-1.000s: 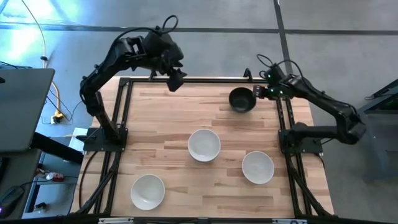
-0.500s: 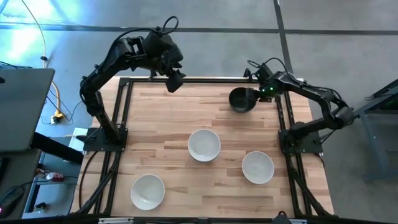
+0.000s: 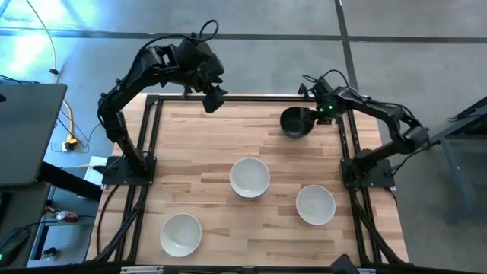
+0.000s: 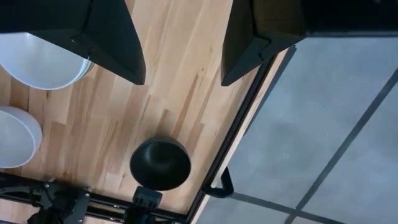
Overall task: Nest bowls inside each other
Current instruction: Stack the black bowl on top of the top left white bowl
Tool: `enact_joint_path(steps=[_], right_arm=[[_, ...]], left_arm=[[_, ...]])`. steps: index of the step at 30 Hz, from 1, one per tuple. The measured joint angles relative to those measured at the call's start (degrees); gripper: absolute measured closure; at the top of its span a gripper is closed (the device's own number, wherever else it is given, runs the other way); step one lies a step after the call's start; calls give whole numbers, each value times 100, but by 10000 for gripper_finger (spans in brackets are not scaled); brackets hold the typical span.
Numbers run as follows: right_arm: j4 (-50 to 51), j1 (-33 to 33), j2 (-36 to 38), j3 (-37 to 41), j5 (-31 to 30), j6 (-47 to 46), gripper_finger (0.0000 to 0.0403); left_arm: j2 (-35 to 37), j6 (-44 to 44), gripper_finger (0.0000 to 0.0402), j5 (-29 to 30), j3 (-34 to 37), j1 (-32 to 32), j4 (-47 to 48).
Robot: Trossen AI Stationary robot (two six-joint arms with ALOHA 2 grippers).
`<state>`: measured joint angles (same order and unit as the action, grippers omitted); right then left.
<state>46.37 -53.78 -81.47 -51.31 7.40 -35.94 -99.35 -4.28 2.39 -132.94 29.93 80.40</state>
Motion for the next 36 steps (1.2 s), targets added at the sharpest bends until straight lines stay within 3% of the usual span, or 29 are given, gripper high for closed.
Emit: enact_joint_path(steps=[10, 27, 36], right_arm=[[-114, -24, -275, 0, -9, 140, 239], [-399, -21, -337, 0, -20, 390, 389], [-426, -21, -337, 0, -27, 575, 401]], left_arm=[[-2, -2, 202, -2, 0, 0, 0], [-2, -48, 202, -4, 0, 0, 0], [-2, -48, 202, -4, 0, 0, 115]])
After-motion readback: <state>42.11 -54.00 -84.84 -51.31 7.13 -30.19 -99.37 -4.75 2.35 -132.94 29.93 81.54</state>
